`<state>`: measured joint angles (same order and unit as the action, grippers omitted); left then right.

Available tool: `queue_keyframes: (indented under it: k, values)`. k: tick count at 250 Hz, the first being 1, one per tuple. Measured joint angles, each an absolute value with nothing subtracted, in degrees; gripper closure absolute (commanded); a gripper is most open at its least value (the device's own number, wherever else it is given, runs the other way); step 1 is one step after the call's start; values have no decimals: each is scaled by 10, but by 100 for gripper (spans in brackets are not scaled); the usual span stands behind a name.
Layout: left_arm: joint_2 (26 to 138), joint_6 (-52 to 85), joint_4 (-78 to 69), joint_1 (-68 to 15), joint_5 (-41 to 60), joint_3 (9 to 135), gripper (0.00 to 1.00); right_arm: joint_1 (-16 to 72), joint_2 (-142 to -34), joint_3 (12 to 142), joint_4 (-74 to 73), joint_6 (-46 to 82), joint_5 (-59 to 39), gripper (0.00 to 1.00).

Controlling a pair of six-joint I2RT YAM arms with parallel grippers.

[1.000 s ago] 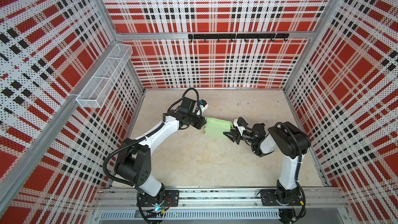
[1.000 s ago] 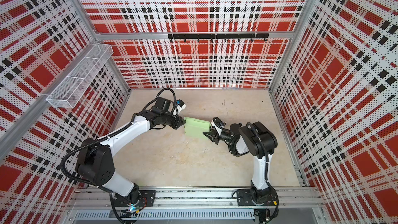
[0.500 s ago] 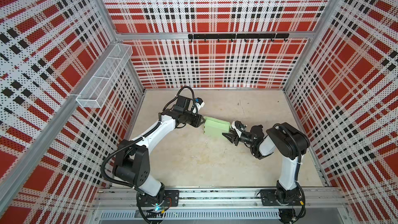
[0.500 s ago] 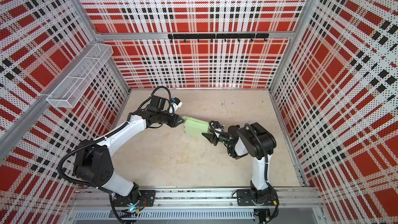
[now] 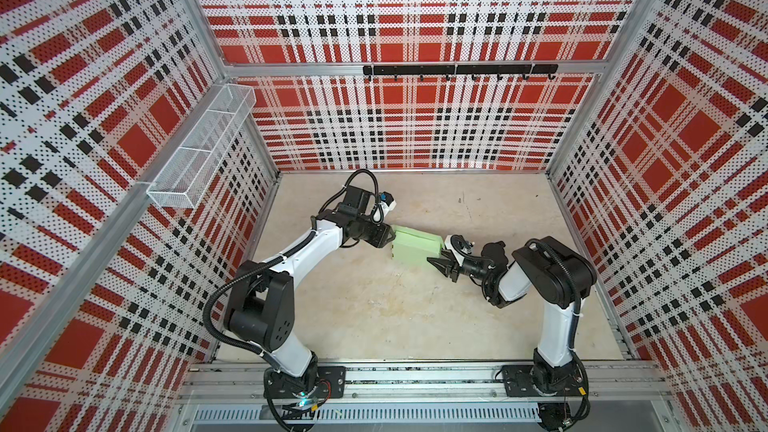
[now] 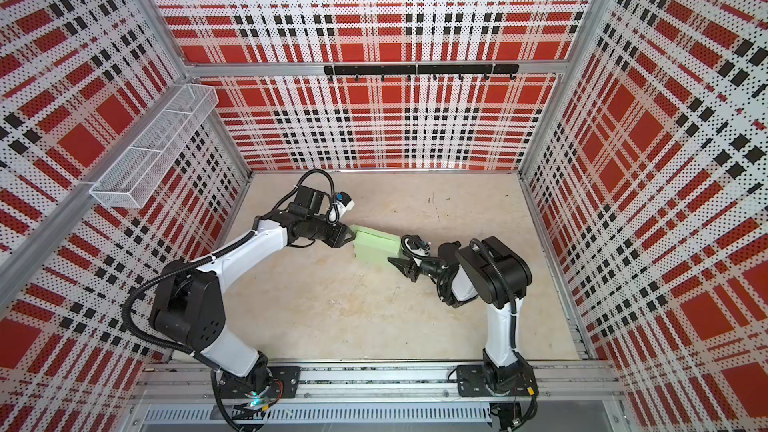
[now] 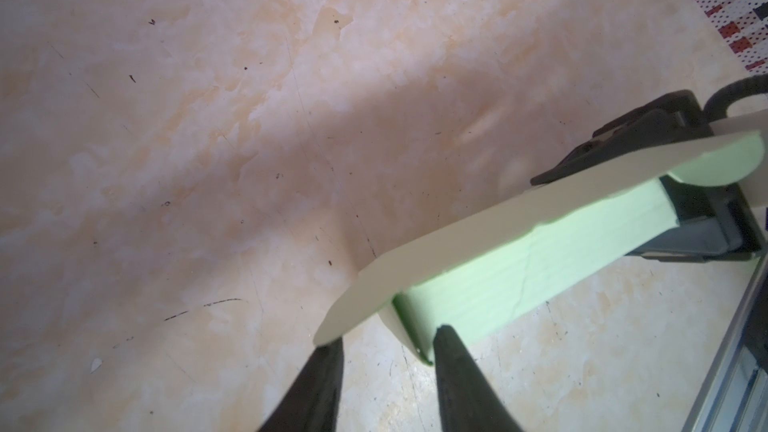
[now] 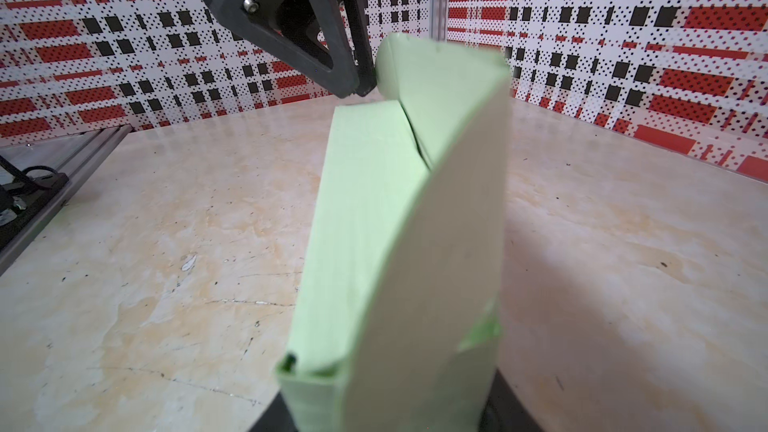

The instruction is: Fold the paper box

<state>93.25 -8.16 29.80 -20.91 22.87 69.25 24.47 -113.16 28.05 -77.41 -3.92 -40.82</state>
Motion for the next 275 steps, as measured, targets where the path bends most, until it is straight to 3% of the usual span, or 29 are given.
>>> queue_keyframes:
  k: [81, 115, 192, 275]
  values:
    - [937, -125, 330, -204, 230, 744, 45, 248, -1132, 281, -774, -41, -411, 73]
    - [944, -164, 356, -202, 231, 763, 43, 248, -1132, 281, -774, -44, -415, 73]
    - [970, -187, 388, -201, 242, 777, 76, 251, -1132, 281, -774, -45, -417, 77]
    - [960, -150, 390, -203, 228, 764, 96, 251, -1133, 285, -768, -48, -417, 81]
